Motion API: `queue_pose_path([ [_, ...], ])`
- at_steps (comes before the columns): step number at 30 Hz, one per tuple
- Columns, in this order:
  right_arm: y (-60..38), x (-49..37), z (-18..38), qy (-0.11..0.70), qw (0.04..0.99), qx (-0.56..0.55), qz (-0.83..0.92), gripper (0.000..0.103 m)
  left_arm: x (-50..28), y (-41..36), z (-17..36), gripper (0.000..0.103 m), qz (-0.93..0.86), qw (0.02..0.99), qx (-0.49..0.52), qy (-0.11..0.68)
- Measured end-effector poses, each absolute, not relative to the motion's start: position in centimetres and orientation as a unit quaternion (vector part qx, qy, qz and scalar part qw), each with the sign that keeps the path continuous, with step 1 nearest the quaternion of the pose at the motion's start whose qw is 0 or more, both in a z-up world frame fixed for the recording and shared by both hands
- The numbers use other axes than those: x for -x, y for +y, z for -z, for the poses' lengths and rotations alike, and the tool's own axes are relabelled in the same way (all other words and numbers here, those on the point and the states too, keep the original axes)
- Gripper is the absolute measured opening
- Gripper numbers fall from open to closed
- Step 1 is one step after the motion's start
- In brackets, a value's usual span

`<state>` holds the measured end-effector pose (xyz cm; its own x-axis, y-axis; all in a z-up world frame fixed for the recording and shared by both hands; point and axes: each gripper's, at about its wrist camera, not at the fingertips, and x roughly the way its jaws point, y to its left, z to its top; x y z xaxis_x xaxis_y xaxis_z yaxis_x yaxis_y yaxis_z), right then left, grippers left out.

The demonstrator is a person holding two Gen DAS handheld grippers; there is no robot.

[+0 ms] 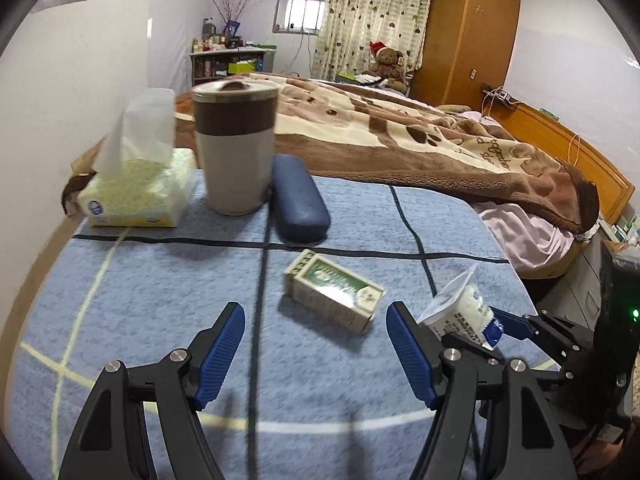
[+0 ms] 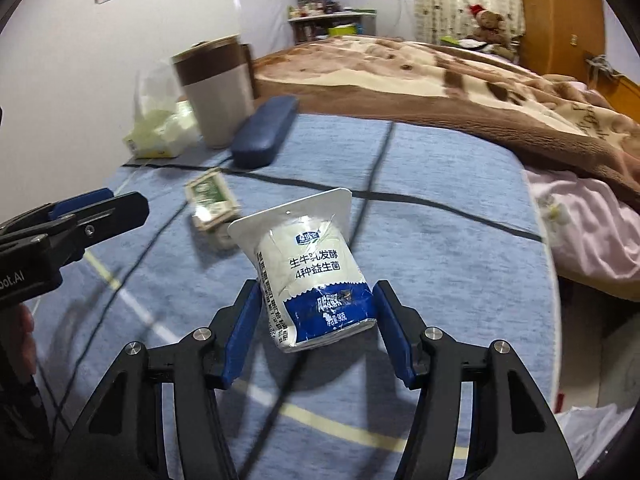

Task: Collect trash
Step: 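Grasp the white yogurt cup with the right gripper while the left grasps the small green box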

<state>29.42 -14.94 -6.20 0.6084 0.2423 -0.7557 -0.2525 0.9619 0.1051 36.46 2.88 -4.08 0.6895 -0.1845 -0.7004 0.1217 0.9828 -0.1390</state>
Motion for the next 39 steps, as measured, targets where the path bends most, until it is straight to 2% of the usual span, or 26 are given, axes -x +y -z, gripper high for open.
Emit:
queue_pose_path([
  [16, -17.1, -30.3, 6.4, 0.416, 0.901, -0.008, -0.120, 0.059, -43.1, -0.5, 8.0, 0.073, 0.045, 0.894, 0.058, 0.442],
  [25, -17.1, -30.2, 6.4, 0.414, 0.902, -0.010, -0.120, 0.059, -41.9, 0.7, 8.3, 0.073, 0.008, 0.901, 0.031, 0.433],
  [27, -17.2, -30.2, 6.4, 0.415, 0.902, -0.013, -0.119, 0.059, -41.6, 1.2, 8.3, 0.069, 0.006, 0.901, 0.028, 0.433],
  [29, -17.2, -30.1, 6.5, 0.415, 0.902, -0.014, -0.120, 0.059, -41.2, 1.8, 8.4, 0.055, 0.007, 0.898, 0.034, 0.439],
  [39, -16.8, -30.2, 6.5, 0.414, 0.901, -0.010, -0.126, 0.059, -42.4, 2.5, 8.4, 0.054, 0.003, 0.902, 0.049, 0.430],
])
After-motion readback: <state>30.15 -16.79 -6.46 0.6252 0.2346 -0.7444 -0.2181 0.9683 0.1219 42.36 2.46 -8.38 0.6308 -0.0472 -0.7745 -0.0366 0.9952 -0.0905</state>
